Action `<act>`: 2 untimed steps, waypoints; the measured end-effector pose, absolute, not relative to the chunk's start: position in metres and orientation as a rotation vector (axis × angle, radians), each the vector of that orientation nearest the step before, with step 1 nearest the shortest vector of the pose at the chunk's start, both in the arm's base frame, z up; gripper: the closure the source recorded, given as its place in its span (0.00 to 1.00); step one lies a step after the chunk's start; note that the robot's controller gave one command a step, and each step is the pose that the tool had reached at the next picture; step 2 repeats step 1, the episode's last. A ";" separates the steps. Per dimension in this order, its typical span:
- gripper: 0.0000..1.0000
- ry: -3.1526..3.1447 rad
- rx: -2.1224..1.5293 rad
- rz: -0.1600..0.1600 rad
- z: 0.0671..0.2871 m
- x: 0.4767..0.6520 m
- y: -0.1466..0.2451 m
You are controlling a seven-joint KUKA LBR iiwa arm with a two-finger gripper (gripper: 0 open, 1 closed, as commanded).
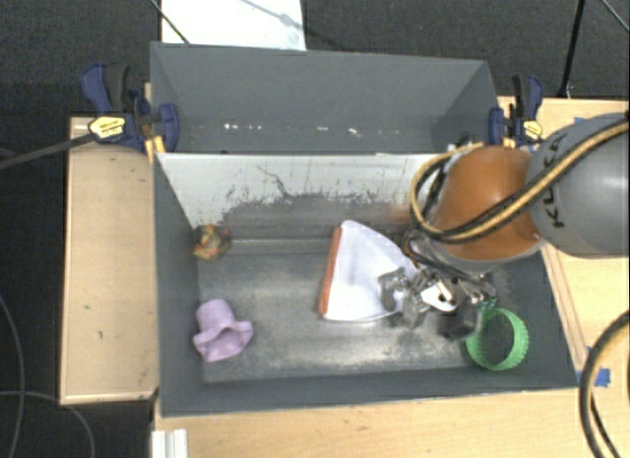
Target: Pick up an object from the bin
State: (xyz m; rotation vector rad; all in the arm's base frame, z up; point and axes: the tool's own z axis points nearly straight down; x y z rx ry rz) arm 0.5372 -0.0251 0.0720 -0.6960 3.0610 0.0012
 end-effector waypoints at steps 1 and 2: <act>1.00 3.067 -0.696 0.004 0.080 0.536 -0.025; 1.00 3.067 -0.696 0.004 0.080 0.536 -0.025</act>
Offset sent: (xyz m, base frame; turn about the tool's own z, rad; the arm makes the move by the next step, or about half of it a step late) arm -0.0002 0.0001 0.0551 0.0000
